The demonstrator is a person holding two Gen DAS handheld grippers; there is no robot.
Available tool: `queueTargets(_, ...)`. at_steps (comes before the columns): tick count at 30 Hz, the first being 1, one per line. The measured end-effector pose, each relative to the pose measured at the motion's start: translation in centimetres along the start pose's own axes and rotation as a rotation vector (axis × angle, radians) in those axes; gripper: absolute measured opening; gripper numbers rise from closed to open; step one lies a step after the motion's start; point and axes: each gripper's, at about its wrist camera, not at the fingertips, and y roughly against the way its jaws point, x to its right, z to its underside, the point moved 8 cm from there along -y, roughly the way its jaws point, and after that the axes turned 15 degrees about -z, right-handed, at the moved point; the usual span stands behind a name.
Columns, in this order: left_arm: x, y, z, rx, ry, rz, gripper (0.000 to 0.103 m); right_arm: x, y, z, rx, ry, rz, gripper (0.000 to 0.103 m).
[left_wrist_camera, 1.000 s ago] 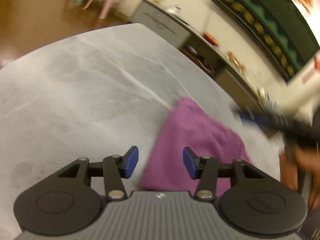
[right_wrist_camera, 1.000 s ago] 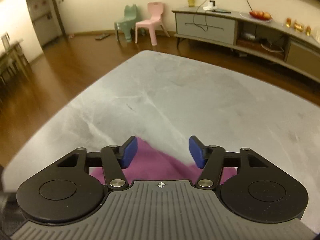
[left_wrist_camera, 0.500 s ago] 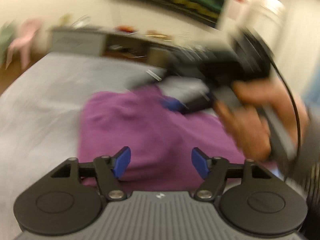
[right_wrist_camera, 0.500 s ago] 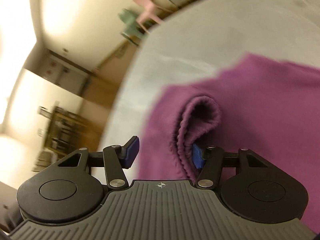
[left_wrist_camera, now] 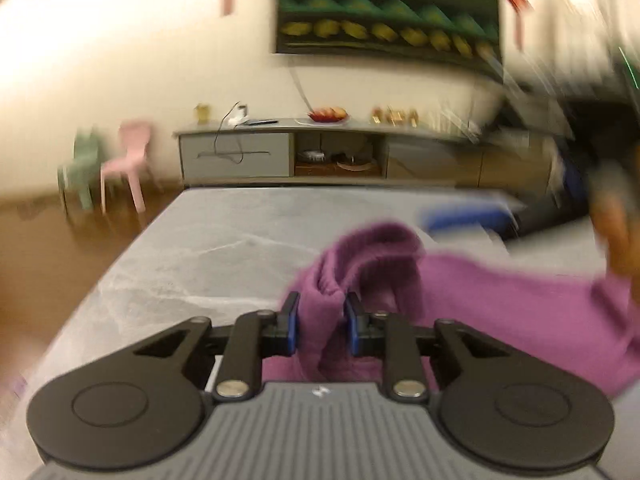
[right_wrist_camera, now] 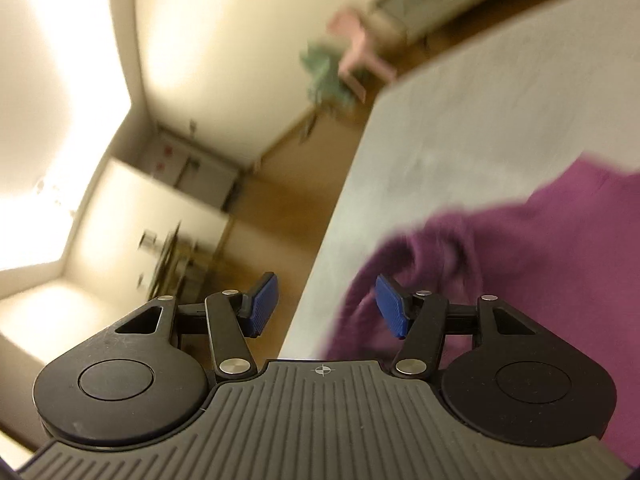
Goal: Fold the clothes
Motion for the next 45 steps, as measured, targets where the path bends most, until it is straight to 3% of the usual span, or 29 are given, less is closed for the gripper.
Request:
queueTargets(2,-1.4,0.2,-0.5,-0.019,0.064,0.064,0.023,1.3,-0.3,0.6,-0.011,-0.014,0.035,0.055)
queueTargets(4,-1.2,0.4,-0.4,-0.012,0.052,0.093,0.024,2.9,-1.4,1.7,-0.040,-0.072,0.041,0.055)
queueTargets(7,0.5,0.1,0.2,-0.012,-0.032,0.091,0.024,4.1,-3.6,2.6,-0.044,-0.179,-0.037,0.063)
queueTargets(11,1.2,-0.7,1.0,-0.013,-0.073,0.065,0.024,5.8,-6.2,2.6,-0.024,-0.225,-0.043,0.067)
queueTargets(15,-0.9,-1.4,0.4,-0.038,0.029,0.038,0.024,6.7,-5.9,2.0,0.060,-0.258,-0.054,0.069)
queueTargets(21,-2.0,-1.4,0.0,-0.059,0.091,0.022,0.024,7.8,-7.7,3.7,0.069,-0.327,-0.076,0.074)
queueTargets(24,-2.8,-1.6,0.0,-0.073,0.129,0.007,0.026,7.9,-8.9,4.1,0.098,-0.309,-0.067,0.064)
queueTargets(26,-3.4,-1.8,0.0,-0.083,0.155,-0.002,0.026,8.0,-9.5,4.4,0.112,-0.312,-0.083,0.042)
queueTargets(29,-3.1,-1.6,-0.1,-0.078,0.144,-0.003,0.027,8.1,-10.5,4.7,0.072,-0.257,-0.022,0.012)
queueTargets(31,-2.4,-1.4,0.0,-0.068,0.108,0.003,0.029,8.0,-10.6,4.5,0.056,-0.200,0.038,0.001)
queueTargets(34,-1.2,-1.0,0.2,-0.051,0.033,0.024,0.033,7.2,-9.8,3.3,0.081,-0.139,0.090,0.000)
queueTargets(38,1.1,0.0,0.4,-0.010,-0.054,0.094,0.037,4.6,-7.6,1.7,0.162,-0.121,0.036,0.000)
queueTargets(42,3.1,1.0,0.8,0.031,-0.135,0.151,0.058,3.7,-7.1,0.7,0.140,-0.113,0.042,0.000)
queueTargets(45,4.1,1.3,1.5,0.042,-0.182,0.165,0.064,3.7,-5.4,0.7,0.117,-0.113,0.069,0.000)
